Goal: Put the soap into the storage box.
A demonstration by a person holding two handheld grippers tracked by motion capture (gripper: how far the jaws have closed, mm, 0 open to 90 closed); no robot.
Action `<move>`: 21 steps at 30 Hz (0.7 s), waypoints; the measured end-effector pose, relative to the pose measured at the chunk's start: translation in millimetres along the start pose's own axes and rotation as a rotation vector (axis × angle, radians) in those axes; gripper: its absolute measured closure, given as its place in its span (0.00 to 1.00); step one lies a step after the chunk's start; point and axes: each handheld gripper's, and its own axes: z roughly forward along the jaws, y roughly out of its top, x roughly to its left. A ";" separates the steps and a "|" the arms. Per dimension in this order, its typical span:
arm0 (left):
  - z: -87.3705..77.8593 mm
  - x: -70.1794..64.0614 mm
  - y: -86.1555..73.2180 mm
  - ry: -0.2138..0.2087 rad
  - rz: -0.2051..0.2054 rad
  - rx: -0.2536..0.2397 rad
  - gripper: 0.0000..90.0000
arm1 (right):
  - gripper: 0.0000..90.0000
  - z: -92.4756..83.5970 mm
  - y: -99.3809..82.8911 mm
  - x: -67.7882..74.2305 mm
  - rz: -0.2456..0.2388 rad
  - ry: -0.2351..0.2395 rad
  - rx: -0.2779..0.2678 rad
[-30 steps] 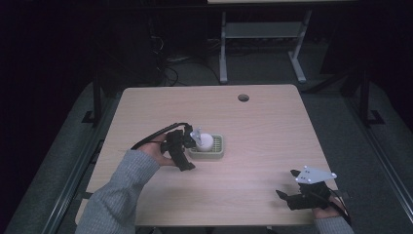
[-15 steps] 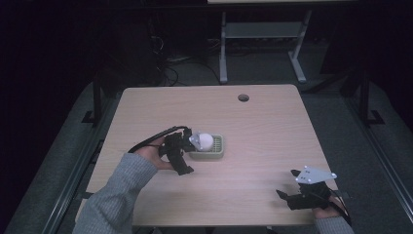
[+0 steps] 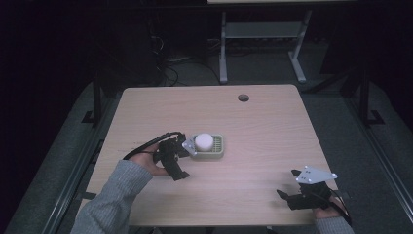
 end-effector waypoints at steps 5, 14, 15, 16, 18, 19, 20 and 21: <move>-1.4 -3.0 -4.7 0.006 -0.001 -0.001 0.23 | 0.15 -0.3 -0.3 -0.4 0.007 -0.001 -0.001; -2.5 -9.8 -11.3 0.011 0.007 0.001 0.23 | 0.15 -0.1 -0.7 -0.8 0.006 -0.002 0.004; -2.5 -10.5 -12.1 0.011 0.006 -0.002 0.23 | 0.15 0.1 -0.8 -0.9 0.006 -0.003 0.004; -2.4 -10.7 -12.9 0.010 0.009 0.000 0.23 | 0.15 0.1 -0.9 -0.9 0.005 -0.003 0.004; -2.0 -11.9 -15.1 0.011 0.004 0.003 0.23 | 0.15 -0.1 -1.0 -0.9 0.006 -0.003 0.004; -1.9 -12.3 -16.2 0.011 0.006 0.004 0.23 | 0.15 -0.1 -1.0 -0.9 0.006 -0.004 0.004; -1.8 -13.5 -17.2 0.013 0.000 0.001 0.23 | 0.15 0.0 -1.1 -1.0 0.006 -0.004 0.004; -2.1 -13.9 -18.2 0.013 0.004 0.002 0.23 | 0.15 0.0 -1.1 -1.0 0.006 -0.004 0.005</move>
